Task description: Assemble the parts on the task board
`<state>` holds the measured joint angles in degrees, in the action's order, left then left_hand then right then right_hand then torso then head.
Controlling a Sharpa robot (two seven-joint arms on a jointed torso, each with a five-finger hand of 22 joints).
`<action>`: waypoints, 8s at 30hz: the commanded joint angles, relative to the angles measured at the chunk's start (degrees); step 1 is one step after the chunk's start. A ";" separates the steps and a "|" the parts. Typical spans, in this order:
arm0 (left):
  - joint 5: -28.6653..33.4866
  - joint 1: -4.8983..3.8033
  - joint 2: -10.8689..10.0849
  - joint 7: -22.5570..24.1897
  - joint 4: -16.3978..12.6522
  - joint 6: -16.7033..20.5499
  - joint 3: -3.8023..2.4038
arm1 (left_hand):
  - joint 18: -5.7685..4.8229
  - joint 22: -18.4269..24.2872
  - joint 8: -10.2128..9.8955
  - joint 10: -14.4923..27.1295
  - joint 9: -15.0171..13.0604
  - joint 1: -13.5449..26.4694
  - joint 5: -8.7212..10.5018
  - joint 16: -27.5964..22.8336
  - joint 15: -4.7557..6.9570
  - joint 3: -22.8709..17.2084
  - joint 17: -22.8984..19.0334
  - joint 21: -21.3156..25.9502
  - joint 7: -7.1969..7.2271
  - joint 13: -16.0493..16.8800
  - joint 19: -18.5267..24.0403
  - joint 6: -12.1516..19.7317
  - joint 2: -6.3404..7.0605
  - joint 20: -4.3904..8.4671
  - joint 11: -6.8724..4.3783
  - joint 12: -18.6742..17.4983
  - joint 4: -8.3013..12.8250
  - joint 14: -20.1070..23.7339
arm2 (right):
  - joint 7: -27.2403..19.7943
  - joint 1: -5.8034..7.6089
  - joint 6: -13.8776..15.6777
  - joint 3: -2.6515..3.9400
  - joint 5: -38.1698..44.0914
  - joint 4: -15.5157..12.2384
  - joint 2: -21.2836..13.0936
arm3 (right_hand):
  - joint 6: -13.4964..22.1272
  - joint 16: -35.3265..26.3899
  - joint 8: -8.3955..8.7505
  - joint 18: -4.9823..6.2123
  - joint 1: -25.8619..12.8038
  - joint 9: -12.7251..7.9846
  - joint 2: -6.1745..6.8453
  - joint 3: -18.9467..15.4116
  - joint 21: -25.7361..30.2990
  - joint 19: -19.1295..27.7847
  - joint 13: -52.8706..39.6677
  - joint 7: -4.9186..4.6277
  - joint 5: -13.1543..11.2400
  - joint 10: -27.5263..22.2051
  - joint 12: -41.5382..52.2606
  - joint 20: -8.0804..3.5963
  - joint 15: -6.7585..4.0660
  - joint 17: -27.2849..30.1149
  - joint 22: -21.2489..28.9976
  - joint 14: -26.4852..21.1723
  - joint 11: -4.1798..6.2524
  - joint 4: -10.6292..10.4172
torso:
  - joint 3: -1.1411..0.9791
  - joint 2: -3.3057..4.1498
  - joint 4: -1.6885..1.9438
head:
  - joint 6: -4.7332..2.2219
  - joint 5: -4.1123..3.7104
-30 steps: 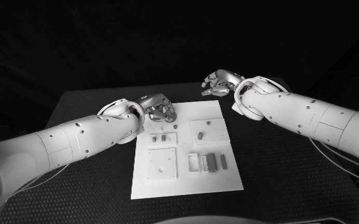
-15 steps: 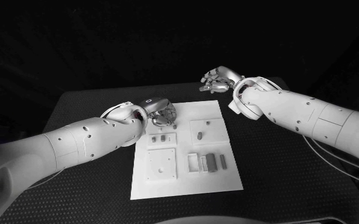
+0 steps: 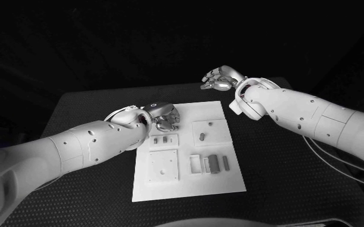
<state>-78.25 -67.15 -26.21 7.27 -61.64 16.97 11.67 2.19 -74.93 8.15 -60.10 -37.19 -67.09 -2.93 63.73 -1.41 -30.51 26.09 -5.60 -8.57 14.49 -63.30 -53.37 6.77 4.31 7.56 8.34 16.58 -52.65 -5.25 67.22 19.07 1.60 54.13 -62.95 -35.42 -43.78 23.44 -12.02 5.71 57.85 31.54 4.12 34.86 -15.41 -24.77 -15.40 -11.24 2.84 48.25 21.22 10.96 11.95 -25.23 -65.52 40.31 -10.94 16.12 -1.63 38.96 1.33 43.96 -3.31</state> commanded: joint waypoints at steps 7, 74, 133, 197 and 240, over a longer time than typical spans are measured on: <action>-2.10 0.87 1.17 0.35 1.74 -0.71 0.16 | 0.87 -0.29 0.81 -0.40 0.39 -0.73 -0.29 0.25 -0.08 -0.67 0.13 0.25 -0.04 -0.51 -0.41 -1.29 -0.77 -0.06 0.20 -0.92 0.00 -0.28 | -1.38 -0.01 -0.09 0.01 -1.85 -0.01 0.12 | 0.58 -0.67 -0.35 -0.19 0.35 -0.34 0.07 -0.47 0.68 -0.49 1.65 -1.48 0.03 0.80 -0.69 0.13 -0.08 0.77 0.04 0.09 0.11 -0.18 | -0.04 0.07 -0.09 | 0.19 -0.03; -4.48 3.61 4.84 -4.15 6.54 -4.11 0.11 | 1.42 -1.50 1.17 -5.35 3.68 -0.56 -0.20 4.66 1.34 -0.71 2.57 -2.41 -0.86 -0.45 -4.08 -1.03 -2.94 1.21 -1.21 -1.62 -0.02 -2.72 | -1.10 -0.02 -0.02 0.01 -1.85 -0.05 0.55 | 0.57 -1.04 -0.69 0.17 0.30 -0.82 0.06 -0.70 1.38 -1.10 3.65 -1.62 0.03 1.67 -1.20 0.30 -0.04 1.51 -0.06 0.92 0.15 -0.27 | -0.01 -0.11 -0.01 | 0.67 -0.68; -8.02 4.33 5.88 -7.14 8.08 -8.52 0.13 | 1.53 -1.30 2.83 -5.50 5.22 0.24 -0.22 5.48 1.44 -1.00 2.21 -4.31 -0.35 0.67 -3.89 -1.90 -3.70 1.42 -1.26 -3.12 -0.04 -3.08 | -1.24 -0.02 -0.51 0.01 -1.88 0.12 0.60 | 0.54 -1.25 -0.86 0.29 -0.20 -1.08 0.12 -1.02 1.77 -1.25 4.54 -1.61 0.02 2.01 -1.34 0.39 -0.07 1.85 -0.17 1.13 0.17 -0.65 | 0.07 -0.07 -0.03 | 1.30 -1.03; -10.90 4.47 2.19 -2.63 3.76 0.98 -2.85 | 1.30 -1.40 6.86 -12.61 4.95 -2.12 -3.22 7.67 4.13 -3.95 2.65 -8.02 2.11 2.42 -8.19 -7.38 -4.21 3.88 -3.98 -2.54 0.00 -7.92 | -1.32 -0.03 -0.32 0.01 -2.06 0.01 0.38 | 0.53 -1.37 -0.96 0.35 -0.37 -1.22 0.12 -1.11 2.00 -1.29 5.03 -1.59 0.03 2.17 -1.40 0.43 -0.05 2.04 -0.27 1.19 0.18 -0.85 | 0.06 -0.12 0.13 | 1.14 -0.87; -9.68 2.40 -7.28 -3.07 -2.80 -3.27 -5.66 | 1.25 -1.45 7.04 -13.13 4.94 -1.92 -2.96 7.98 4.34 -4.10 2.77 -8.64 2.23 2.57 -8.66 -7.63 -4.19 4.17 -4.17 -2.78 -0.01 -8.48 | -1.23 -0.11 -0.51 0.01 -2.06 0.01 -0.20 | 0.53 -1.45 -1.01 0.39 -0.39 -1.32 0.12 -1.13 2.14 -1.31 5.33 -1.58 0.02 2.25 -1.43 0.46 -0.05 2.15 -0.34 1.22 0.19 -0.92 | 0.14 -0.10 0.07 | 1.20 -0.29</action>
<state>-88.19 -64.73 -33.59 4.21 -64.33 14.93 6.03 2.09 -74.94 15.01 -72.80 -32.15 -69.04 -5.71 71.40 2.95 -34.15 28.80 -14.03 -6.34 17.04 -71.80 -60.70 3.19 8.29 3.27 5.51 16.53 -60.71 -5.94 67.15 19.06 1.60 52.10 -62.88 -35.65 -43.54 22.34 -12.69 5.74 57.85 30.30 4.14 34.08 -13.65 -25.61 -10.14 -11.37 2.84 50.08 20.13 11.35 11.97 -23.14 -65.79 41.14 -10.74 15.33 -1.48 38.85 1.42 45.12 -3.53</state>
